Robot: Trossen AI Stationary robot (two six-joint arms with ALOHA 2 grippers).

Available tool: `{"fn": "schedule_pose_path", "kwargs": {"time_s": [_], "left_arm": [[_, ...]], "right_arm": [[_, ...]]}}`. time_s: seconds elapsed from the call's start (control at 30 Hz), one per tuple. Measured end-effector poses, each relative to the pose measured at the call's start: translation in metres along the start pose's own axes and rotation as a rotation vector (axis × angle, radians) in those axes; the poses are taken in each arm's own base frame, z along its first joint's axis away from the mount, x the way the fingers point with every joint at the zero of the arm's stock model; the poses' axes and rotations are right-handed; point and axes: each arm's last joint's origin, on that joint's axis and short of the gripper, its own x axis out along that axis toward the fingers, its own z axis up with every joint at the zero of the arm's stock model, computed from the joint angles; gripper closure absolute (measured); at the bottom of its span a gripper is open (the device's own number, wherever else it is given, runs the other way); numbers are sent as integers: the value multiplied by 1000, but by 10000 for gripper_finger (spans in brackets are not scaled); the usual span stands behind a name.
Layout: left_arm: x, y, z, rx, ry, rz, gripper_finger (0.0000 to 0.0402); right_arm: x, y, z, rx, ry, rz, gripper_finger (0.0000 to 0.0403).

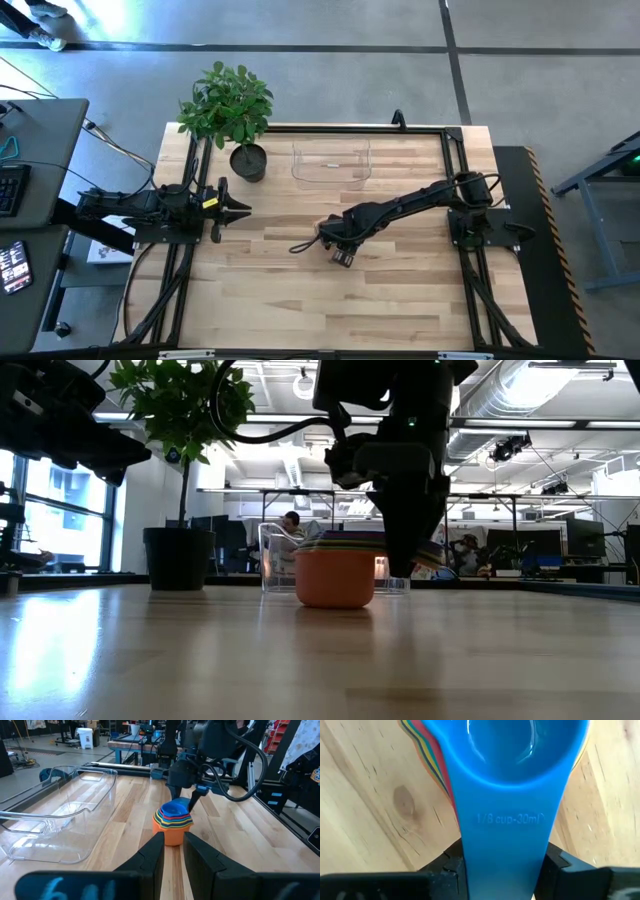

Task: Nest measuring cups in basket
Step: Put the stacked measuring cups into the transparent bin

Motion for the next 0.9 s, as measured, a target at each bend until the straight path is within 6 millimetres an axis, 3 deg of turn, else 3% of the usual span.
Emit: {"fn": "schedule_pose_path", "kwargs": {"time_s": [0.9], "left_arm": [[0, 0, 0, 0, 0, 0, 339]], "right_arm": [[-29, 2, 13, -36, -84, -45, 276]]}}
